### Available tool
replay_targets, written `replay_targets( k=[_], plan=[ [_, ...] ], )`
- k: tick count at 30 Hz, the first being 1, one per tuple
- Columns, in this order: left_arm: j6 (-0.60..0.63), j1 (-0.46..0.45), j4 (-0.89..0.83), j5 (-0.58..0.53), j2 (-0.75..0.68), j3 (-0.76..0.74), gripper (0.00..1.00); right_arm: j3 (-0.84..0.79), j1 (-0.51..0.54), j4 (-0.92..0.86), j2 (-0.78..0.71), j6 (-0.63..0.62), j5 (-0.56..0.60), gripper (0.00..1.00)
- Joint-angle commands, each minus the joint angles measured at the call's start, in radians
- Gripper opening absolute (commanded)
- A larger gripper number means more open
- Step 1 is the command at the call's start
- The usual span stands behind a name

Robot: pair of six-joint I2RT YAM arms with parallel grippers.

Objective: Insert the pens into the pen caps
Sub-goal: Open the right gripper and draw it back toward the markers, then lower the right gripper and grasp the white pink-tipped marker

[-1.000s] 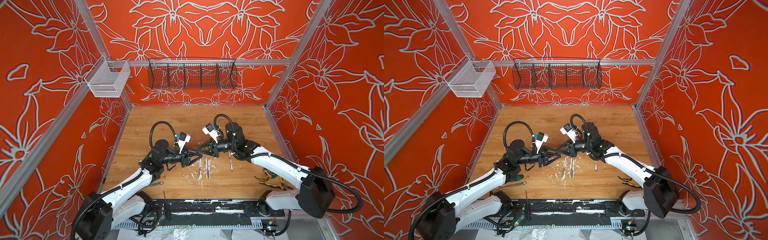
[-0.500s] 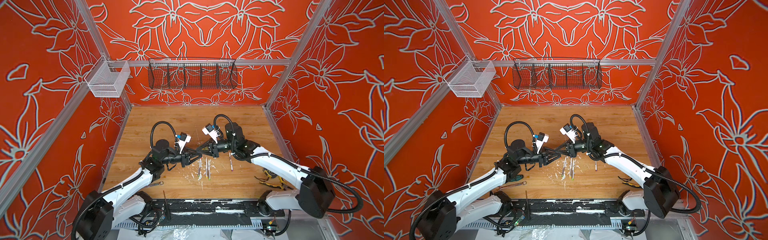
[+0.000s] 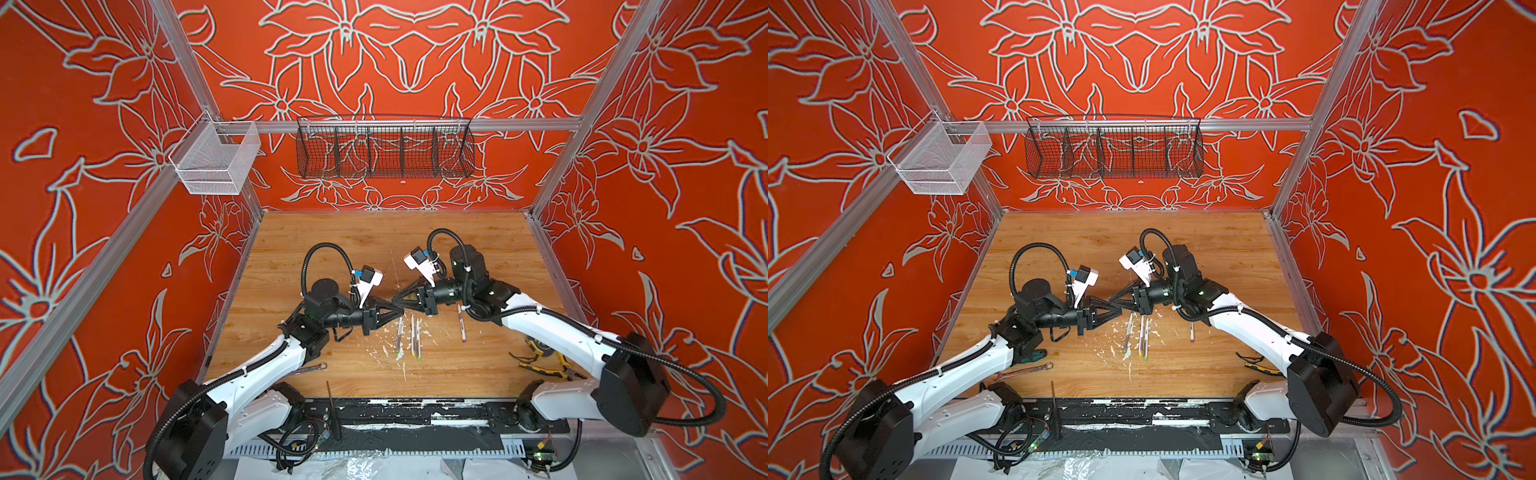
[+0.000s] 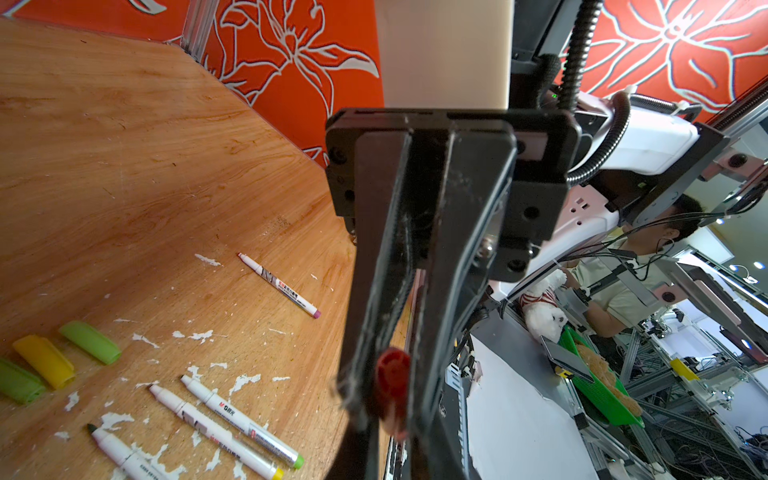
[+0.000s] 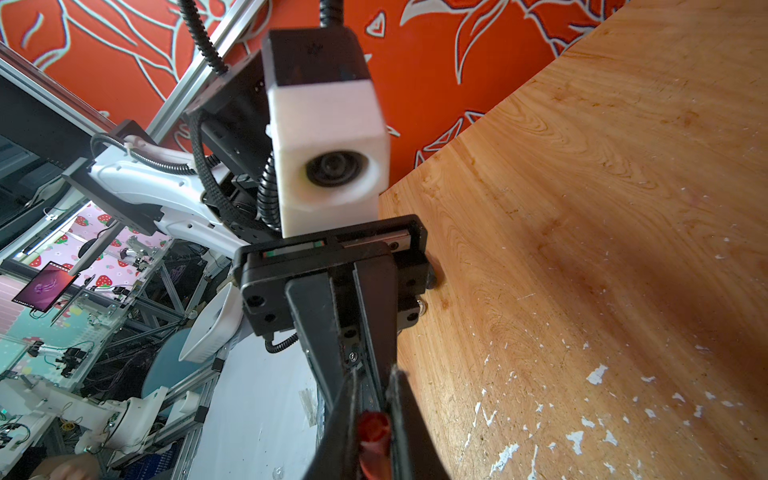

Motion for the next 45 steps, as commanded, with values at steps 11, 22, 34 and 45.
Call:
replay_targets(
  k=[11, 22, 34, 45],
  plan=[
    [0.028, 0.002, 0.008, -0.032, -0.010, -0.001, 0.02, 0.027, -0.010, -0.099, -0.092, -0.023, 0.226, 0.67],
    [0.061, 0.002, -0.030, -0.087, -0.048, -0.011, 0.00, -0.019, -0.114, -0.491, -0.200, -0.022, 0.833, 0.82],
    [0.068, 0.002, -0.046, -0.092, -0.052, -0.005, 0.00, -0.036, -0.143, -0.779, 0.026, 0.084, 1.093, 0.72],
    [0.071, 0.002, -0.068, -0.097, -0.059, 0.001, 0.00, 0.003, -0.158, -0.776, 0.222, 0.091, 1.141, 0.48]
  ],
)
